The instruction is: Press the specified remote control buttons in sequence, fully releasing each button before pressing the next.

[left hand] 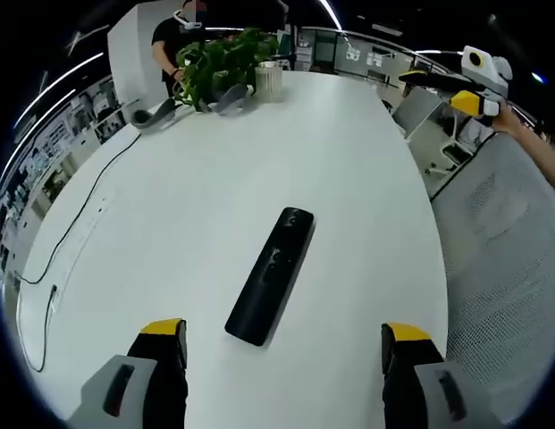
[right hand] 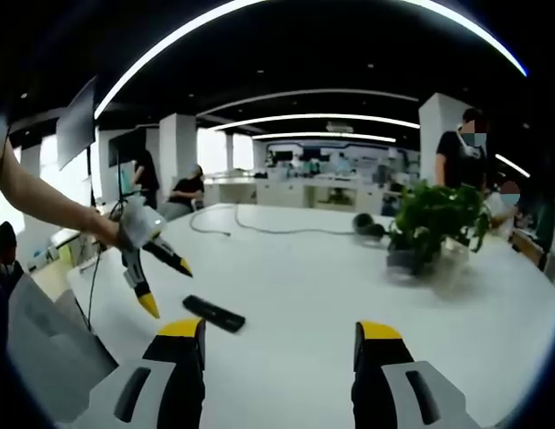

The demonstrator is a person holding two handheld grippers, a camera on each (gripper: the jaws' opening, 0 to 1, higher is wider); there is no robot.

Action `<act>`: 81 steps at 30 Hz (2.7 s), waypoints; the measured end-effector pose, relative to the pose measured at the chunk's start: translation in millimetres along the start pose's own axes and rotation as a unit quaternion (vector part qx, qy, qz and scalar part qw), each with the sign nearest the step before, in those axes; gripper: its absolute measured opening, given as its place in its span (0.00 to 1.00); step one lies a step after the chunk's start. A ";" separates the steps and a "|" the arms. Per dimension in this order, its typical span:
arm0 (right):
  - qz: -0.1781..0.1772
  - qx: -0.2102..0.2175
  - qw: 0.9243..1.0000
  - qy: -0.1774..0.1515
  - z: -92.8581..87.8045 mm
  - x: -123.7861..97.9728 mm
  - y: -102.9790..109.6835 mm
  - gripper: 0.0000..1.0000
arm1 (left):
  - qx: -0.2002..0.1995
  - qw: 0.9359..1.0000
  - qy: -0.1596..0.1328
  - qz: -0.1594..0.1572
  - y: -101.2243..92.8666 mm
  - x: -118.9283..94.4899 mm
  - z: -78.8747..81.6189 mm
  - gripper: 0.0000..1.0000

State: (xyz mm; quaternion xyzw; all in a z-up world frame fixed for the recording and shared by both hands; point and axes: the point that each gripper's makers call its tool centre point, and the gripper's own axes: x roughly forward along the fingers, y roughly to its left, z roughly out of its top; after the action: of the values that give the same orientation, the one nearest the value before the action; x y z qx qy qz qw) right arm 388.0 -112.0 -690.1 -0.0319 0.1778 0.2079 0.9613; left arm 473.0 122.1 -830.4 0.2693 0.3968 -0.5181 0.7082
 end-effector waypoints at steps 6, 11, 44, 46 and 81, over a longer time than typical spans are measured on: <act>0.001 0.011 1.000 -0.004 0.5 0.4 -1.8 0.67 | 0.000 1.000 0.015 -0.006 5.6 8.7 -1.9 0.93; 0.006 -0.004 1.000 0.008 -3.1 2.5 1.6 0.67 | 0.005 1.000 0.025 -0.009 7.9 12.4 -3.0 0.91; 0.035 -0.015 0.999 0.026 -8.8 7.5 13.1 0.64 | 0.060 0.998 0.029 -0.009 18.0 34.5 1.7 0.48; 0.034 -0.019 0.999 0.029 -9.4 7.7 13.0 0.64 | 0.063 0.998 0.028 -0.005 18.1 36.1 0.4 0.46; 0.046 -0.036 0.997 0.048 -16.3 9.4 19.3 0.56 | 0.081 0.996 0.033 -0.030 -18.0 31.8 -10.3 0.24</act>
State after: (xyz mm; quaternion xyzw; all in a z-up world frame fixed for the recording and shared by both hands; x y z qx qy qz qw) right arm 382.7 -93.0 -708.4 -0.0687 0.2177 0.2568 0.9391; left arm 457.8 108.0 -862.1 0.3307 0.3847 -0.5600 0.6550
